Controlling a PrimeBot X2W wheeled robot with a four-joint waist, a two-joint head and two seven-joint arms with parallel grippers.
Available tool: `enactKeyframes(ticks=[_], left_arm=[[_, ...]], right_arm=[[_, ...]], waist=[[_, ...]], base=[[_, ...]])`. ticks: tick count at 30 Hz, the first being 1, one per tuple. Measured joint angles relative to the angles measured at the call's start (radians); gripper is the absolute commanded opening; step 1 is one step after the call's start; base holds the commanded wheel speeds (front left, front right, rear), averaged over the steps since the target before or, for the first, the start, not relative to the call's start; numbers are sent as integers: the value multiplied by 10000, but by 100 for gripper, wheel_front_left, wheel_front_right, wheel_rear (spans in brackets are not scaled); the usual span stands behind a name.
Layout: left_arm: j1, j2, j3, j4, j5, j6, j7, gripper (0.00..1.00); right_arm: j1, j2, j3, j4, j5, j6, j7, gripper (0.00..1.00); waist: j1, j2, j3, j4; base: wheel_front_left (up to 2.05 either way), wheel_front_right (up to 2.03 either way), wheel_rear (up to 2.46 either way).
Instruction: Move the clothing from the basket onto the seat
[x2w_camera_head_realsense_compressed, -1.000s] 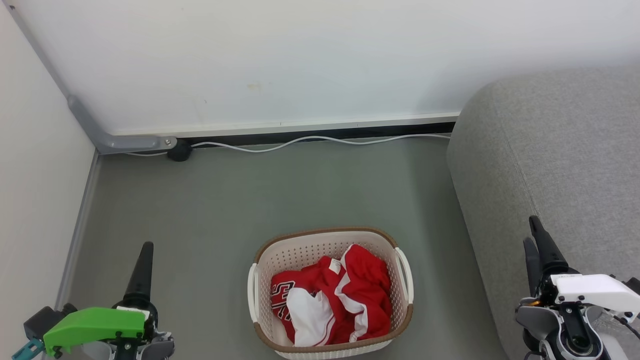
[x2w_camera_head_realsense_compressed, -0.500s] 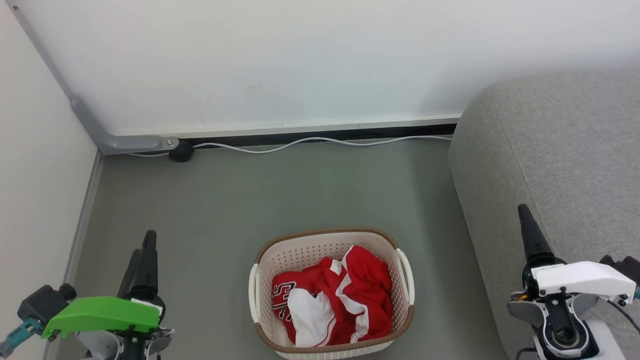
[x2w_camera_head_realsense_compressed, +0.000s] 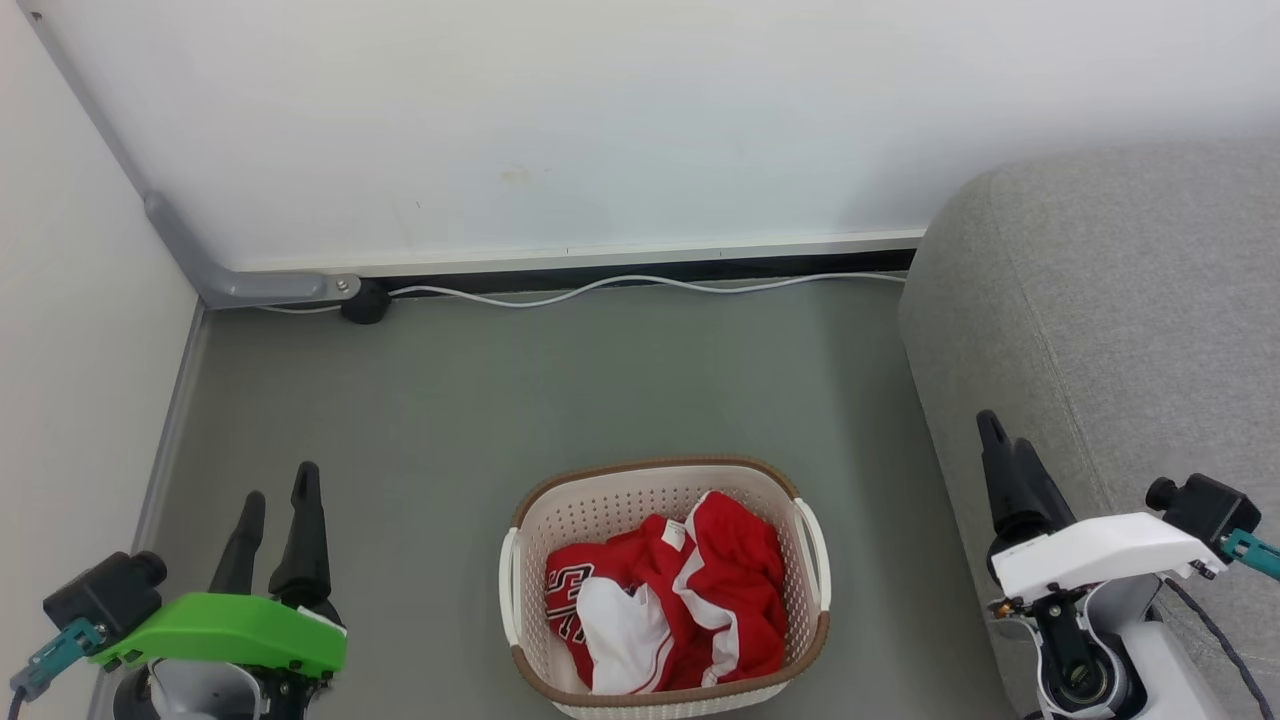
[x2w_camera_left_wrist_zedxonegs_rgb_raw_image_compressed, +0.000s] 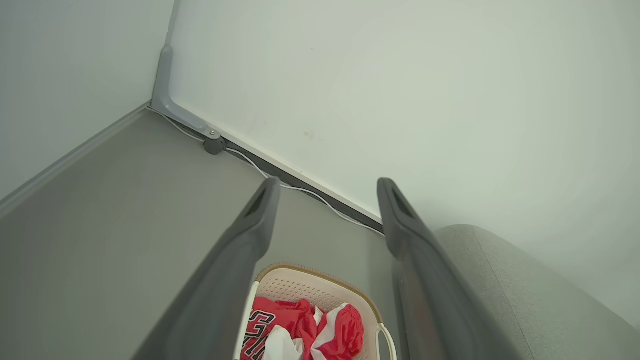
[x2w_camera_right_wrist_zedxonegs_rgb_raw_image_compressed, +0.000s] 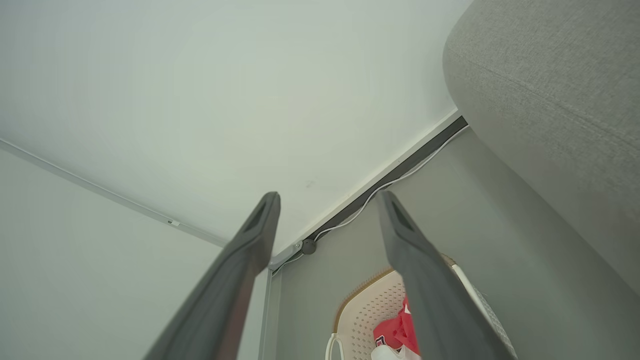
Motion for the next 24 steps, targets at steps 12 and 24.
enactKeyframes(ticks=[12,24], left_arm=[[250,121,-320,-150,1942,299,-414,100],[524,148,-562,-303,3653,619,-817,100]], right_arm=[[3,-36,765,29,-1923,-364,-428,100],[38,-81,1244,272,-3453,-642,-840,100]], waist=[[0,0,3,-1],[0,0,33,41]], base=[[0,0,0],[0,0,0]])
